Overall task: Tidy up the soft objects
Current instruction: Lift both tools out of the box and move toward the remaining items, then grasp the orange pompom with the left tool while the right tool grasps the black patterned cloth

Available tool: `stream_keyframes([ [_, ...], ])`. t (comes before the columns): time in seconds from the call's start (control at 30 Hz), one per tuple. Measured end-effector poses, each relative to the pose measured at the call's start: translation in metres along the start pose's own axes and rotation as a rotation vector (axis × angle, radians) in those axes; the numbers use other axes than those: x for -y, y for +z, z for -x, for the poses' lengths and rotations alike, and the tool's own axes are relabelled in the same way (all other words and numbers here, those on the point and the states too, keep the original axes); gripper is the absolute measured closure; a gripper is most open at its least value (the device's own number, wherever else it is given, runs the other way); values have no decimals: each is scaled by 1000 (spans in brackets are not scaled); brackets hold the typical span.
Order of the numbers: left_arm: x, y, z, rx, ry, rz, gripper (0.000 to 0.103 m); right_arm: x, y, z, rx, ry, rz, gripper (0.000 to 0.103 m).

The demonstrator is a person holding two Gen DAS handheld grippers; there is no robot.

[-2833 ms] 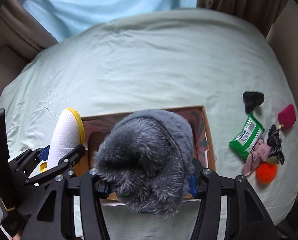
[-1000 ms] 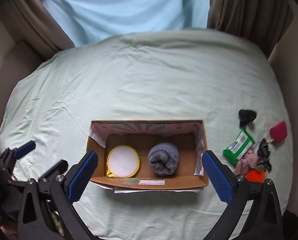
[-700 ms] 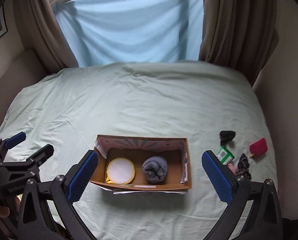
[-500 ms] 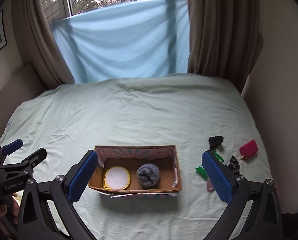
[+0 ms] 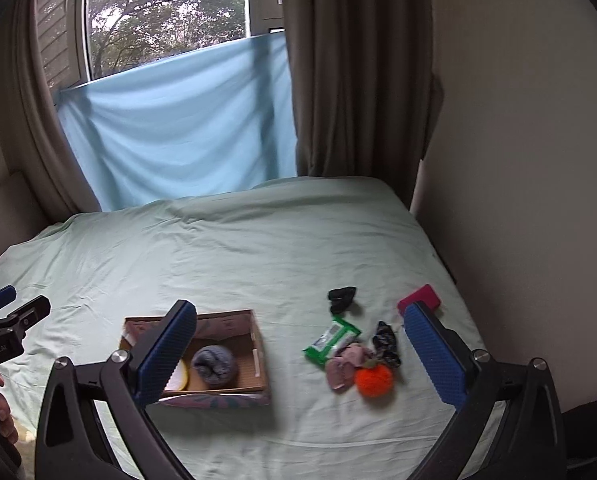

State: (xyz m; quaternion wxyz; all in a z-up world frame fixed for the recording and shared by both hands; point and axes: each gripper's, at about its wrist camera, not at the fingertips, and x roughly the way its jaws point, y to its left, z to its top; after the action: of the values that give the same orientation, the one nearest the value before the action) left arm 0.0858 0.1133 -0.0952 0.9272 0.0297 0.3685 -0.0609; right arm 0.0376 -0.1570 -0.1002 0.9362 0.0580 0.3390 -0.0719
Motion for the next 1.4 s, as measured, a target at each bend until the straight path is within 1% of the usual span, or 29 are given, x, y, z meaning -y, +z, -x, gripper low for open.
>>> stream_keyframes([
  [0.17, 56, -2, -11, -11, 9, 0, 0, 57, 0, -11, -14, 1, -13, 0],
  [0.33, 122, -11, -39, -47, -25, 8, 0, 109, -6, -40, -55, 32, -3, 0],
  [0.5, 185, -33, -72, -52, -67, 8, 0, 151, -11, -78, -87, 87, 49, 0],
  [0.63, 233, -58, -104, -64, -105, -43, 0, 177, -18, -117, -100, 126, 111, 0],
  [0.73, 267, -79, -132, -91, -142, -91, 0, 191, -25, -146, -116, 157, 138, 0],
  [0.93, 318, -122, -190, -139, -209, -186, 0, 210, -49, -206, -169, 238, 168, 0],
  [1.0, 330, -137, -212, -152, -224, -214, 1, 215, -61, -229, -193, 259, 164, 5],
  [1.07, 342, -152, -234, -170, -230, -239, 1, 220, -73, -251, -218, 277, 156, 7],
  [1.17, 356, -172, -268, -206, -243, -252, 3, 224, -92, -278, -240, 295, 156, 7],
  [1.27, 368, -190, -293, -202, -228, -273, 5, 224, -109, -304, -269, 313, 177, 7],
  [1.33, 374, -198, -307, -219, -224, -270, 8, 223, -118, -321, -297, 326, 186, 8],
  [1.4, 377, -204, -320, -239, -223, -262, 14, 224, -125, -337, -334, 360, 170, 17],
])
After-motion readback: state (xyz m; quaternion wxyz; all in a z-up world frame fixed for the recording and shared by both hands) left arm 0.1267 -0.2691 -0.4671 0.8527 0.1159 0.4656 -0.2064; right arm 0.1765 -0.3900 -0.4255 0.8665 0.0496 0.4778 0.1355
